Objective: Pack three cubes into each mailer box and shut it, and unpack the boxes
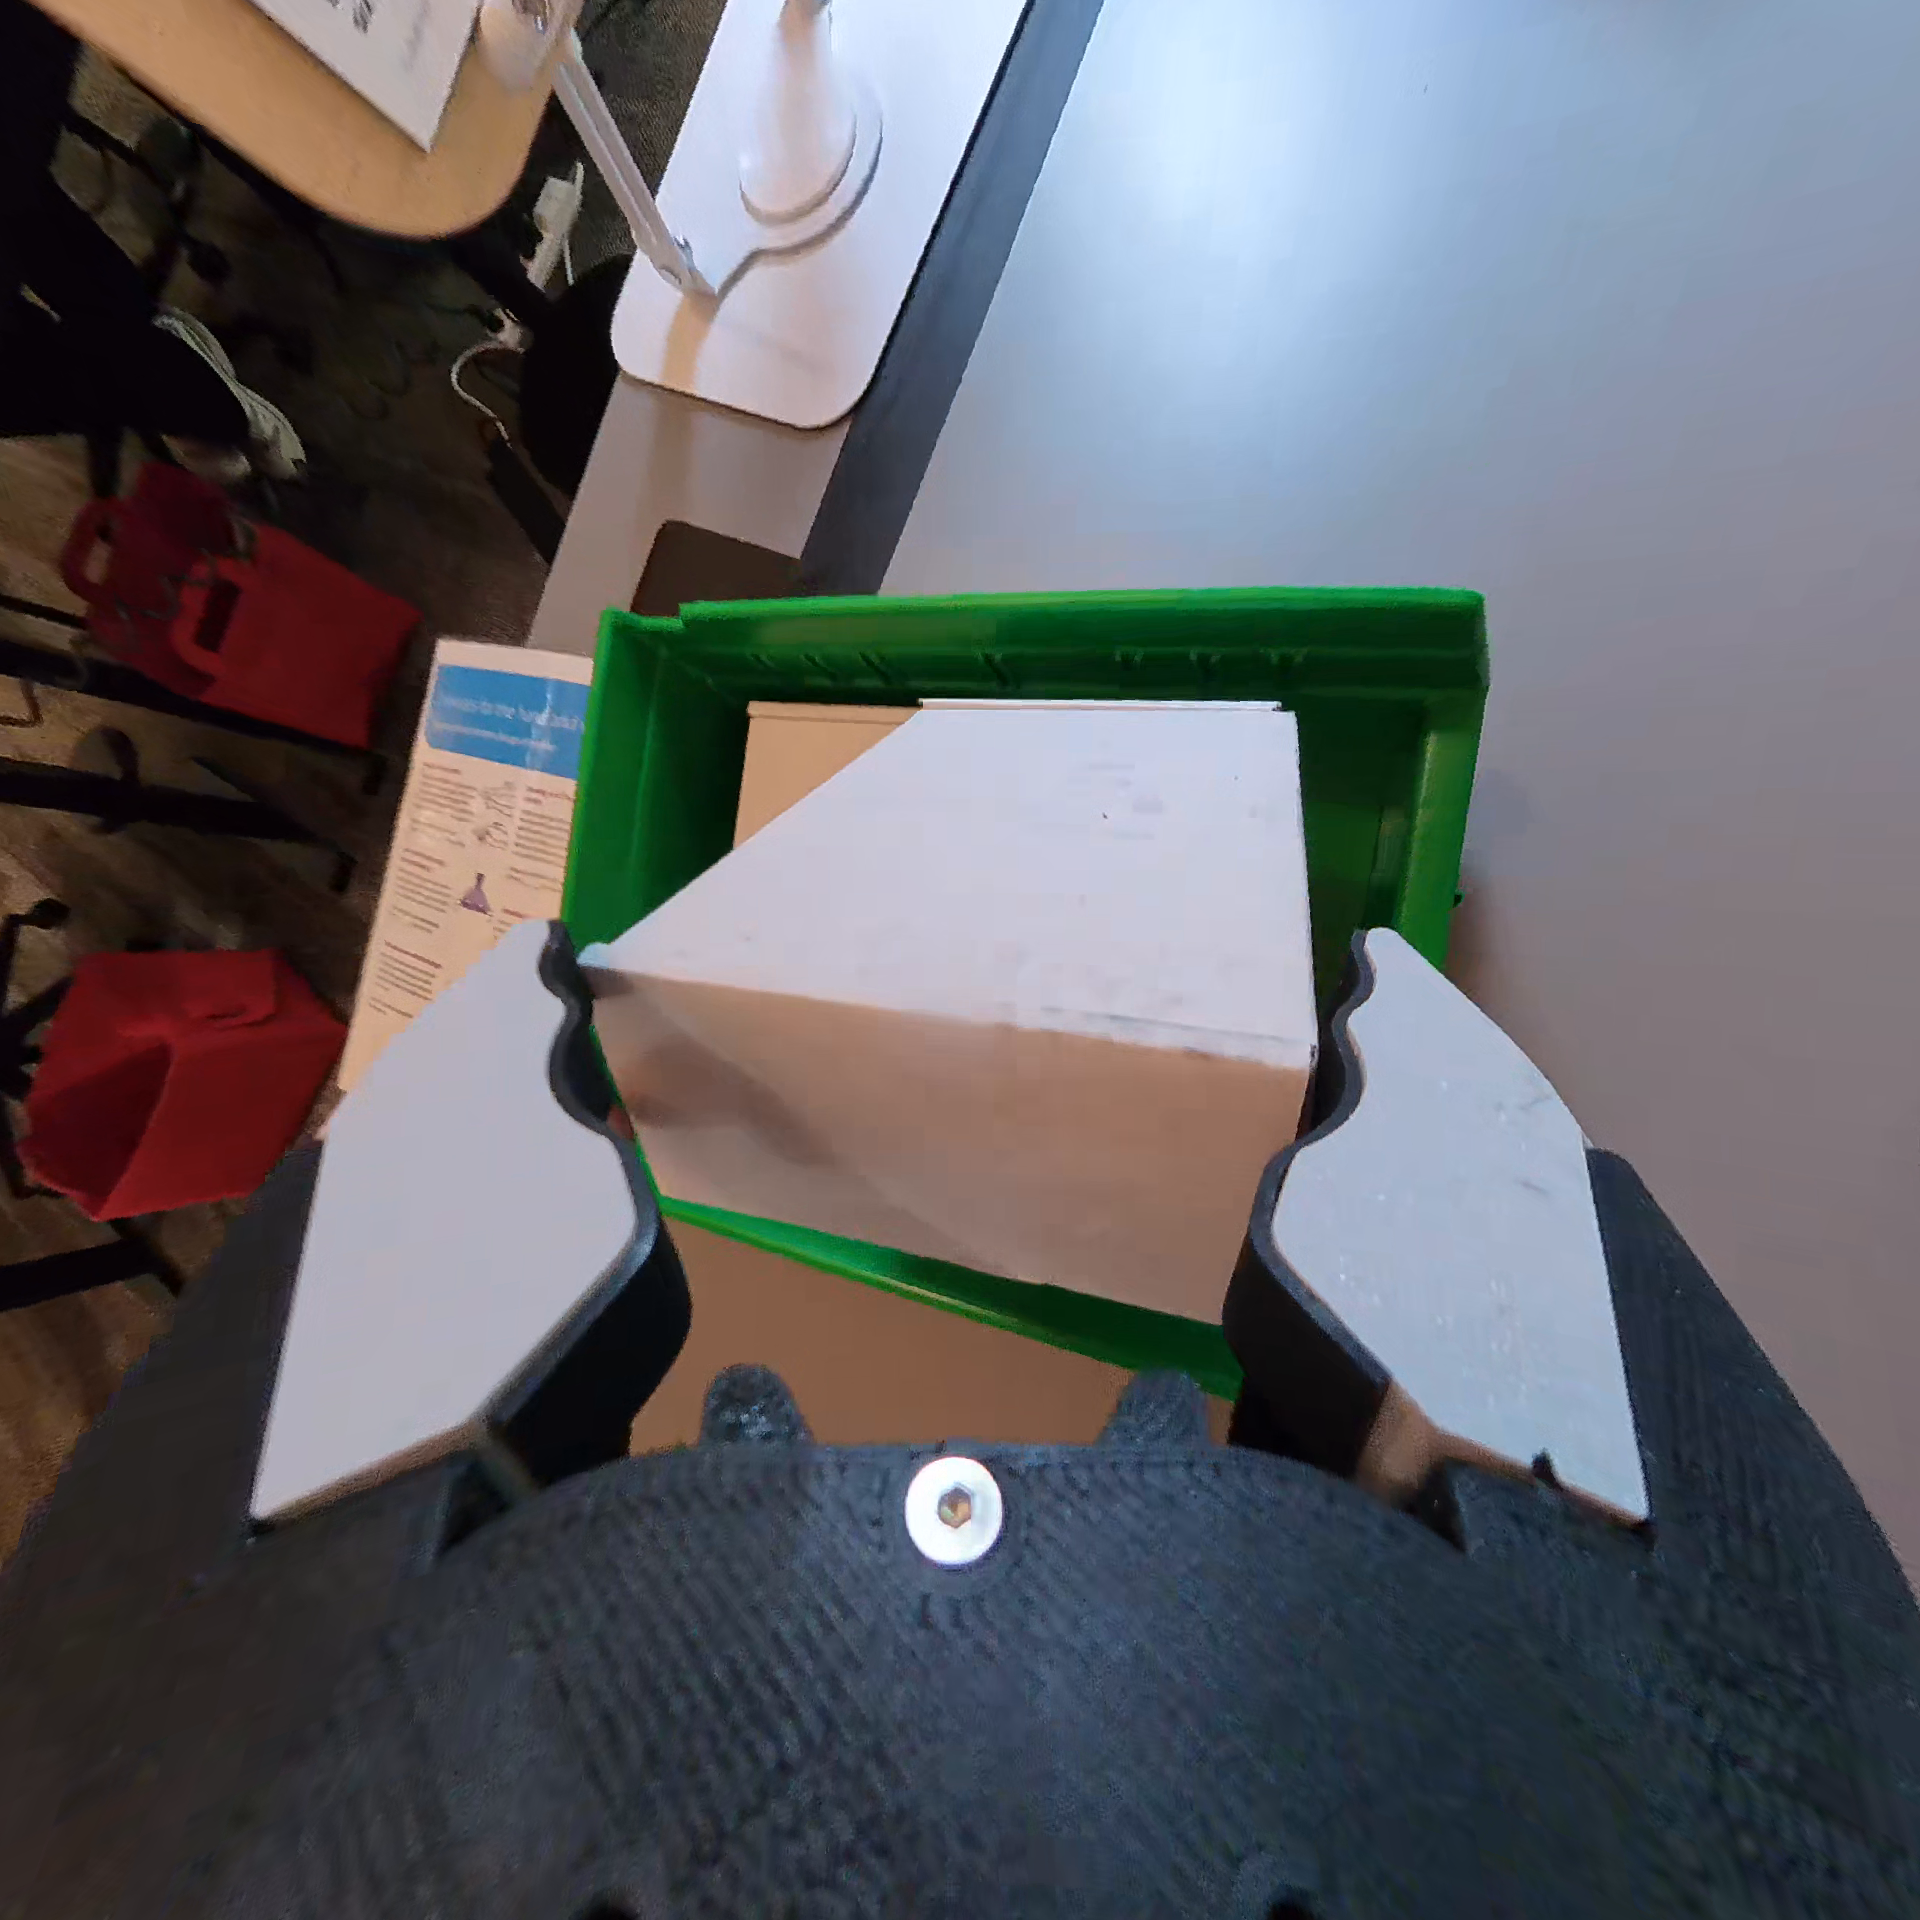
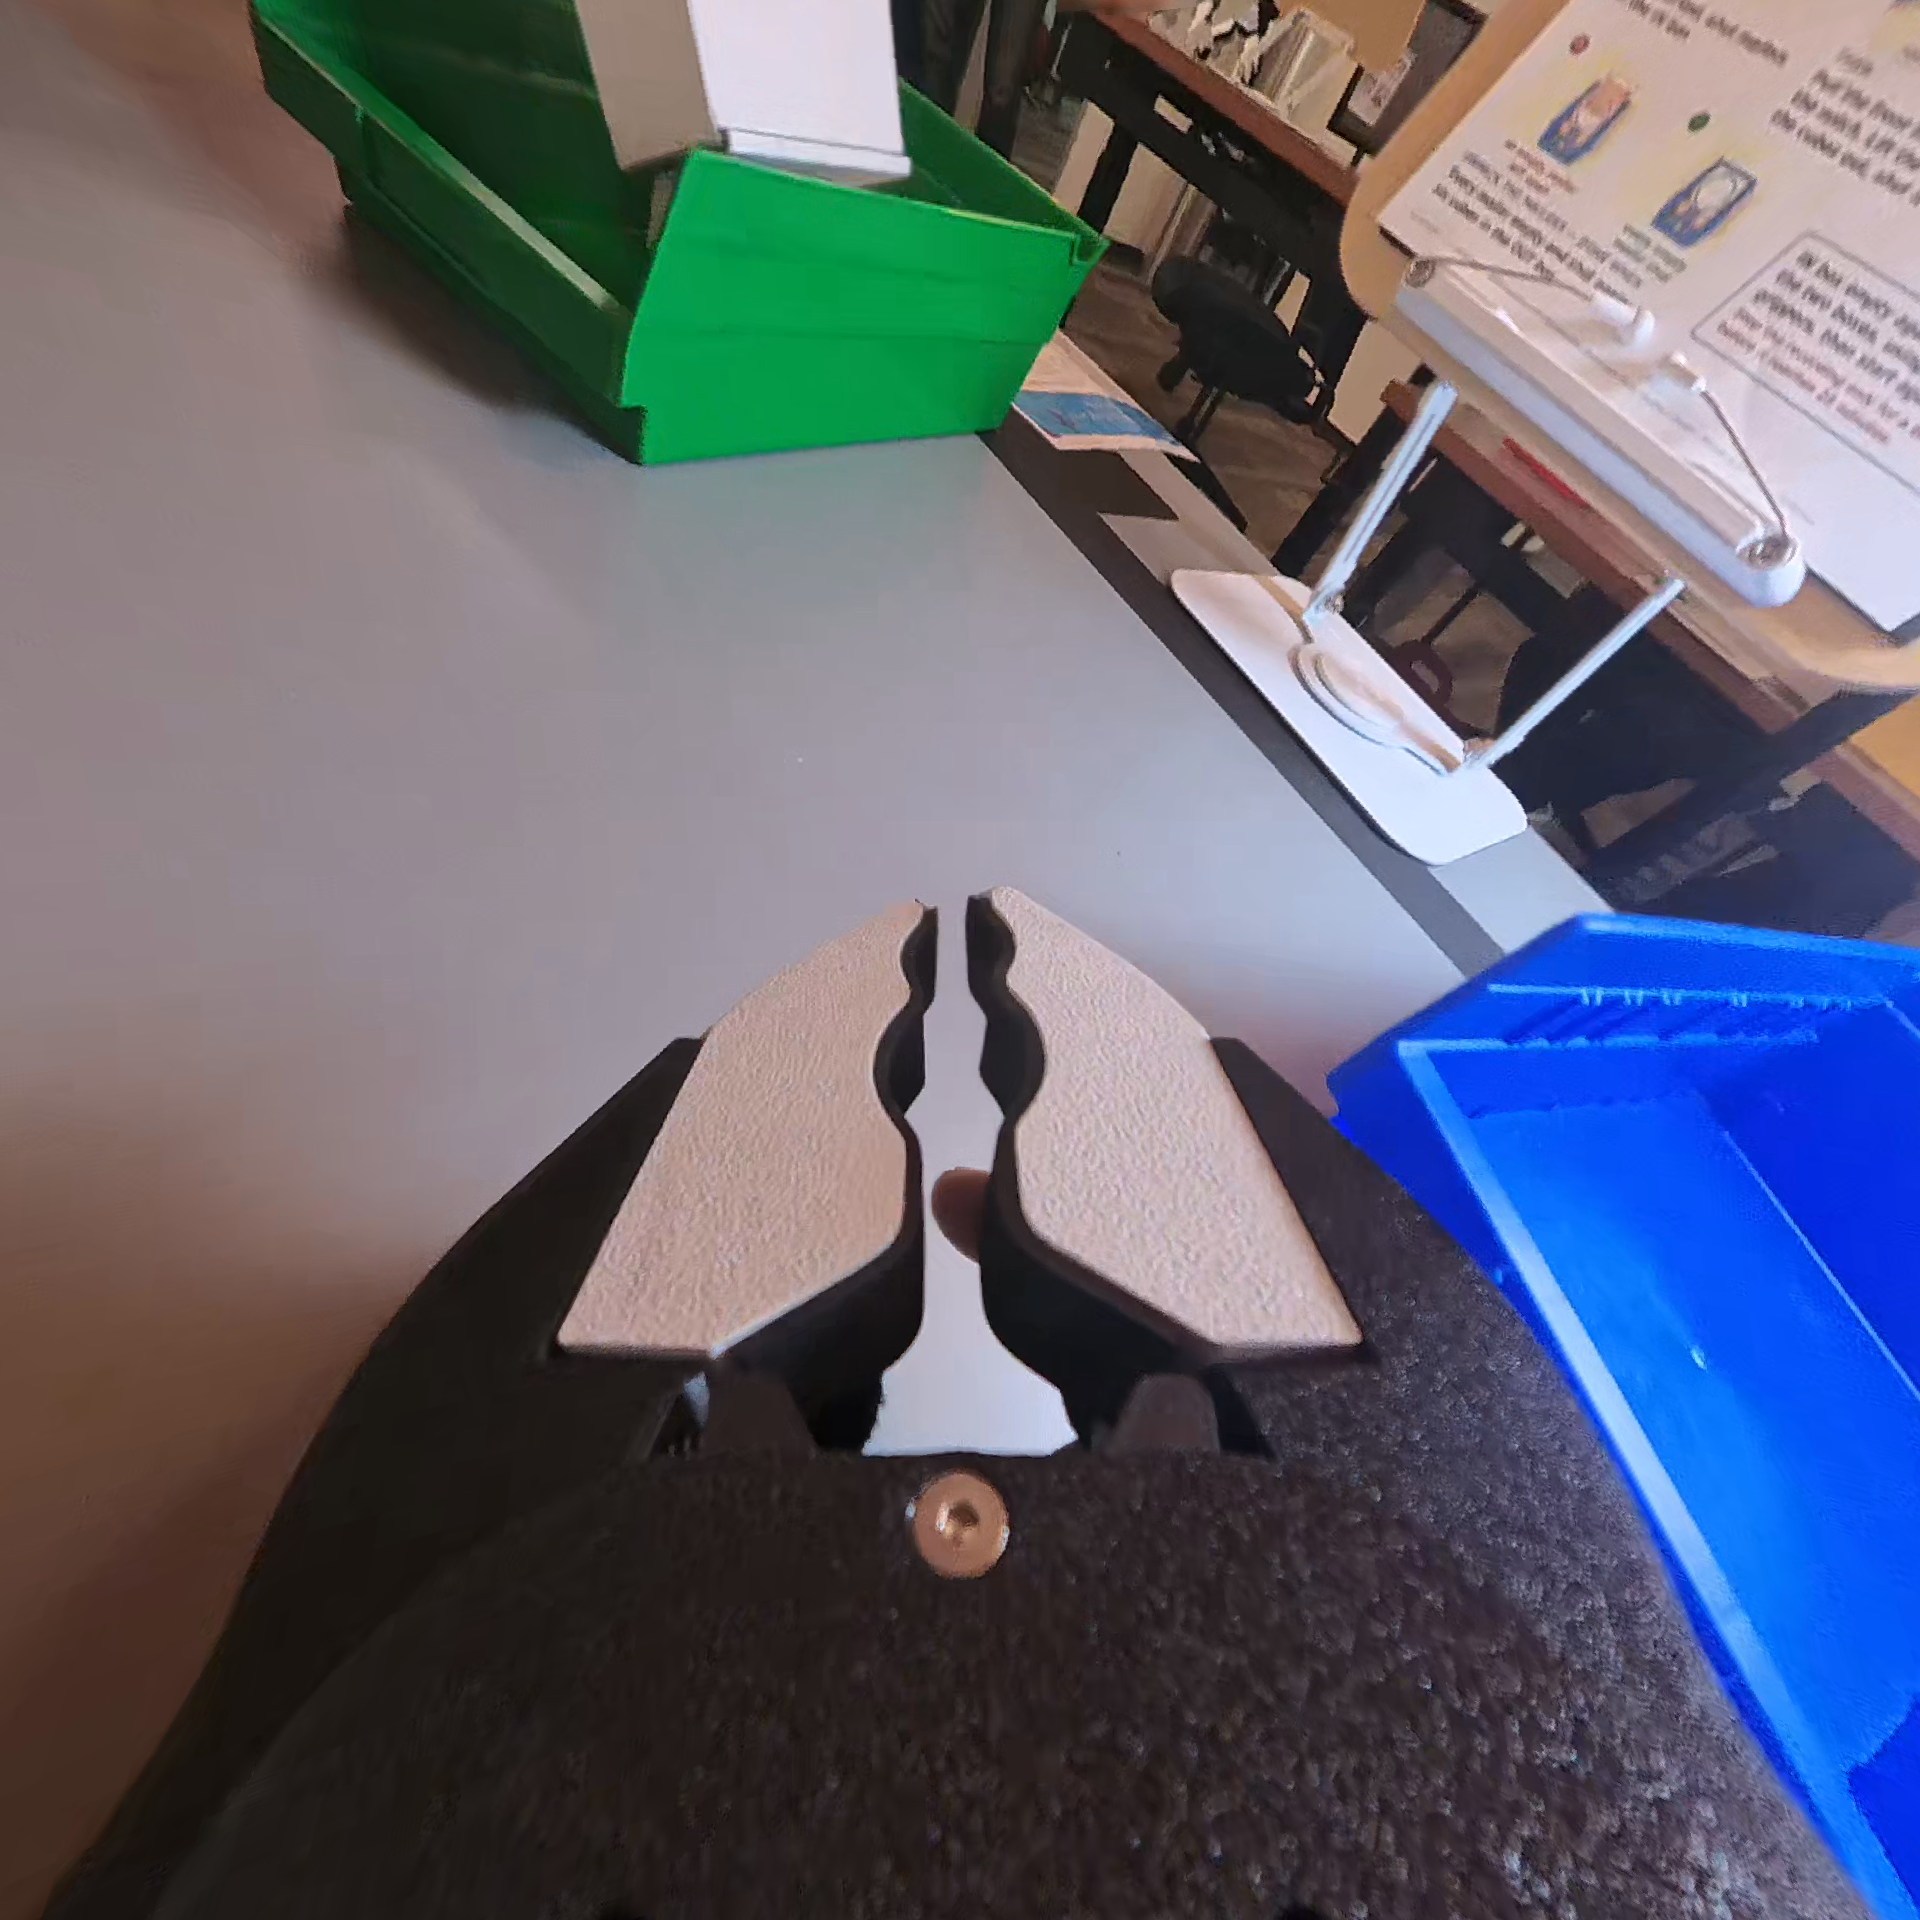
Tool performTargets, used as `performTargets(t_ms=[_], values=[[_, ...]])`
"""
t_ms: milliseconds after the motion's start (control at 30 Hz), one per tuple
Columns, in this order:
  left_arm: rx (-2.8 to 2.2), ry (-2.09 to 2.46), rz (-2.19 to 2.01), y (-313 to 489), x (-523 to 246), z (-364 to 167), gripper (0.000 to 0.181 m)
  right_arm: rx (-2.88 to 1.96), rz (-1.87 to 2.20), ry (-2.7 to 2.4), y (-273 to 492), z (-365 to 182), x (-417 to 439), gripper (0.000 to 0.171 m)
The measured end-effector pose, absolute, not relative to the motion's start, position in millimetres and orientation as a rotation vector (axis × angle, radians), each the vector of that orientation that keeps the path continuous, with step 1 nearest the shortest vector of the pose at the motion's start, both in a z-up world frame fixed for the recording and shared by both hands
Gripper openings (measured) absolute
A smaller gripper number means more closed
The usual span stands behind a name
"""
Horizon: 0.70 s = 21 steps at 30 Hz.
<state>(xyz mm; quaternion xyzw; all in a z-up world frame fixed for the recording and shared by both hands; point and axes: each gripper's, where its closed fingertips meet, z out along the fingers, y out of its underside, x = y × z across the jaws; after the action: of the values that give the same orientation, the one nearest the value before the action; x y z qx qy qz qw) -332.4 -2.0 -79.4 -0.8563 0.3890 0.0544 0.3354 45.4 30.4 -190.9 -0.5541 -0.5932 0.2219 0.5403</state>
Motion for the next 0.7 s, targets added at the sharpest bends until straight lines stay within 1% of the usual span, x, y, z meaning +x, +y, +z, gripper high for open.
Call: performTargets(t_ms=[167,300,400,567,700], values=[[-2.132,1.083,0.201,-0.2,-300.1,-36.2,0.132,-1.246,0.534,-1.397,19.9,-177.7,29.7,0.012],[-1.982,1.078,0.123,1.1,-252.0,1.5,0.132,-1.078,0.42,-1.307,18.5,-141.6,21.9,0.036],[-1.856,1.047,0.058,2.4,-206.7,20.1,0.132,-0.936,0.316,-1.25,11.5,-111.3,14.6,0.05],[-1.722,0.988,0.007,6.5,-128.6,20.2,0.131,-0.811,0.134,-1.15,5.6,-84.0,0.6,0.079],[-1.697,0.906,-0.077,14.3,-74.6,6.9,0.13,-0.763,-0.116,-1.097,15.4,-75.5,-8.5,0.087]])
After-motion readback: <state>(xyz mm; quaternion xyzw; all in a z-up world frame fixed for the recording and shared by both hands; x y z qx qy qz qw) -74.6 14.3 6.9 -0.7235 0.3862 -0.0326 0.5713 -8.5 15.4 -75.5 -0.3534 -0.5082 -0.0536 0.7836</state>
